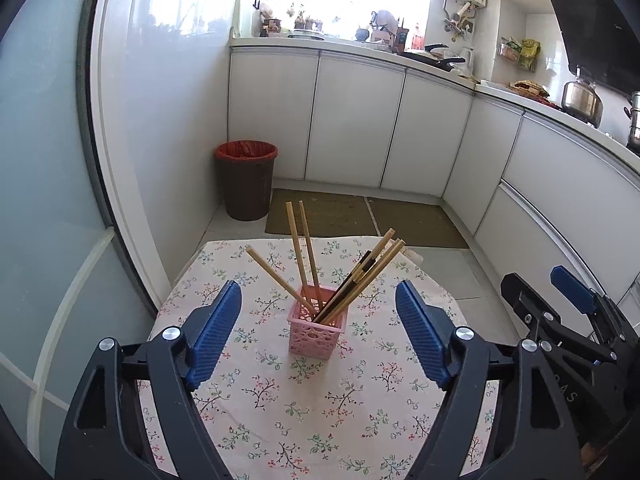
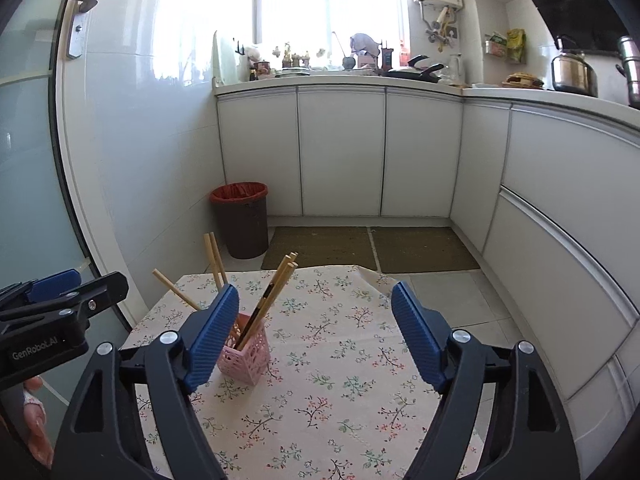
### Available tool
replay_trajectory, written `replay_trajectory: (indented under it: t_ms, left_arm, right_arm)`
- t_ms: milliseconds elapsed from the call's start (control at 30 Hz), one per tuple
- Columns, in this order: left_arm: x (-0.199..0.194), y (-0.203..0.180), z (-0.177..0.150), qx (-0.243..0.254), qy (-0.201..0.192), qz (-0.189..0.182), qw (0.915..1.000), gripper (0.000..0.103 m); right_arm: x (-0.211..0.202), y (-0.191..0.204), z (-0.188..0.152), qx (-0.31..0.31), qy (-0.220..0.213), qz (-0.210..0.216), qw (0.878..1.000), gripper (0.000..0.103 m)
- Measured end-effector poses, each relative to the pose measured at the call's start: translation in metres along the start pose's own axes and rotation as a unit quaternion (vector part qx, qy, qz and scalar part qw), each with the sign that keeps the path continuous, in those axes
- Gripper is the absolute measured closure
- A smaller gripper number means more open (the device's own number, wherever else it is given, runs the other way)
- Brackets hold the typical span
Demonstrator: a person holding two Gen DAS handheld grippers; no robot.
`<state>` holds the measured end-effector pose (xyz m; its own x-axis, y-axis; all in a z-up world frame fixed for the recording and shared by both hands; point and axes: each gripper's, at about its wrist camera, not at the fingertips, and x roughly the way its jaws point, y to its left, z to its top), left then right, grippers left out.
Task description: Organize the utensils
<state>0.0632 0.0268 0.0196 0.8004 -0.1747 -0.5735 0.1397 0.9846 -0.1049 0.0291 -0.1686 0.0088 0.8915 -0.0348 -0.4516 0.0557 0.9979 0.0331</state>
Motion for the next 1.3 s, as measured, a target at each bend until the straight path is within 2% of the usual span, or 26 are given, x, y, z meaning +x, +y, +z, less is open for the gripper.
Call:
replay_trajectory:
  t_ms: [133,300,667,1300]
  left_arm:
    - [-0.011,-0.007,-0.008,0.007,-0.012,0.013,0.9998,0.013]
    - [-0.021,-0.013,-0.015,0.010,-0.015,0.015,0.9997,0.007]
    - [-0.035,-0.023,-0.029,0.021,-0.018,0.015,0.9995,0.007]
    - [-0.039,-0.026,-0.029,0.028,-0.012,0.015,0.9994,0.007]
  right_arm:
    - [-0.011,-0.010,-0.006,0.010,-0.006,-0.027,1.000,0.013]
    - [-0.023,-0.015,-0.012,0.017,0.002,-0.040,0.999,0.010]
    - [-0.046,-0.014,-0.020,0.009,-0.002,-0.065,0.998,0.009]
    - [-0.058,-0.017,-0.021,0.020,-0.006,-0.070,0.997,0.009]
